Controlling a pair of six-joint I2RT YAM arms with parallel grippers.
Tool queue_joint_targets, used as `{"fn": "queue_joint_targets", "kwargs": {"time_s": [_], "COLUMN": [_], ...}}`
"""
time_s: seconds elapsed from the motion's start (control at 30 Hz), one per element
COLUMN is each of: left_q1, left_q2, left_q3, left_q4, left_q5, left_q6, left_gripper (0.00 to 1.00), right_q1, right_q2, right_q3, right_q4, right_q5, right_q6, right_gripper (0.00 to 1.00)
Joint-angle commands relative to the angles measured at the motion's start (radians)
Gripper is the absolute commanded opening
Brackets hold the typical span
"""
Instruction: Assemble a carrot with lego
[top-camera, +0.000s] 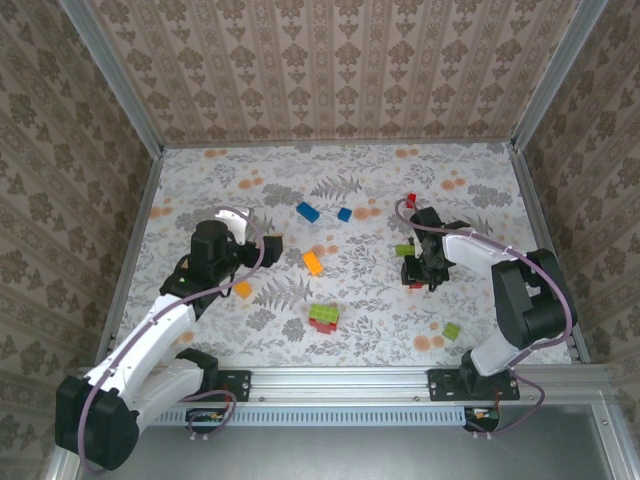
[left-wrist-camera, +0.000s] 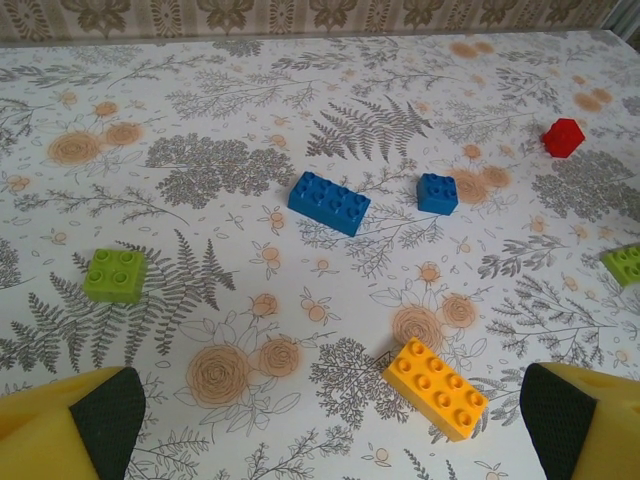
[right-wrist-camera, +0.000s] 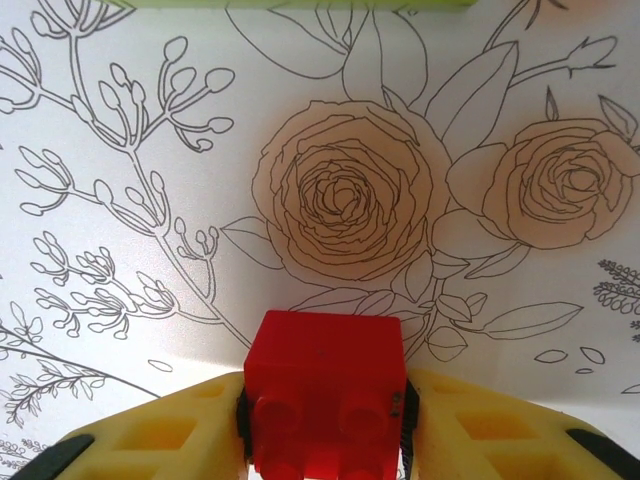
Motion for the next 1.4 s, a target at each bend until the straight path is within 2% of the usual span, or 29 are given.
{"fn": "queue_joint_targets", "kwargs": {"time_s": [0.0,0.07,0.17,0.33,0.57,0.73,0.9,1.07,1.2,1.37], "left_q1": [-0.007,-0.014,-0.024,-0.137,-0.226,-0.27,-0.327,-0.361,-0.373,-0.405], "left_q2": [-0.034,-0.053,-0.083,-0.115,-0.35,-0.469,-0.471,-0.466,-0.429,-0.29], "left_q3": [0.006,-0.019,-0.114,-0.236,-0.403,-0.449,-0.501,-0.524,-0.539,-0.549], "left_q4": [0.044,0.082,0.252,0.416,0.525,0.489,0.494,0.494,0.529,0.63], "left_q5": [0.052,0.085,0.196,0.325,0.443,0.452,0.391,0.331,0.323,0.322], "left_q6": [0.02,0.018,-0.02,0.04,0.09,0.083,0.033,0.049,0.053,0.066], "left_gripper": [1.0,1.0,1.0,1.0,1.0,1.0,1.0,1.0,1.0,1.0], "right_q1": [-0.001,-0.002,-0.002,-0.002,0.001,0.01,0.021,0.029,0.04,0.045], "right_q2": [-0.019,-0.017,-0.017,-0.016,0.002,0.004,0.0,-0.005,0.001,0.008], "right_q3": [-0.014,-0.013,-0.012,-0.011,-0.004,-0.002,-0.003,-0.001,0.004,0.015], "right_q4": [0.006,0.006,0.006,0.007,0.006,0.006,0.008,0.012,0.011,0.006], "right_q5": [-0.01,-0.011,-0.013,-0.014,-0.026,-0.029,-0.03,-0.034,-0.036,-0.039], "right_q6": [-0.007,-0.007,-0.008,-0.008,-0.013,-0.016,-0.017,-0.02,-0.023,-0.026], "right_gripper": [0.4,0.39,0.37,0.37,0.36,0.36,0.36,0.36,0.36,0.36]}}
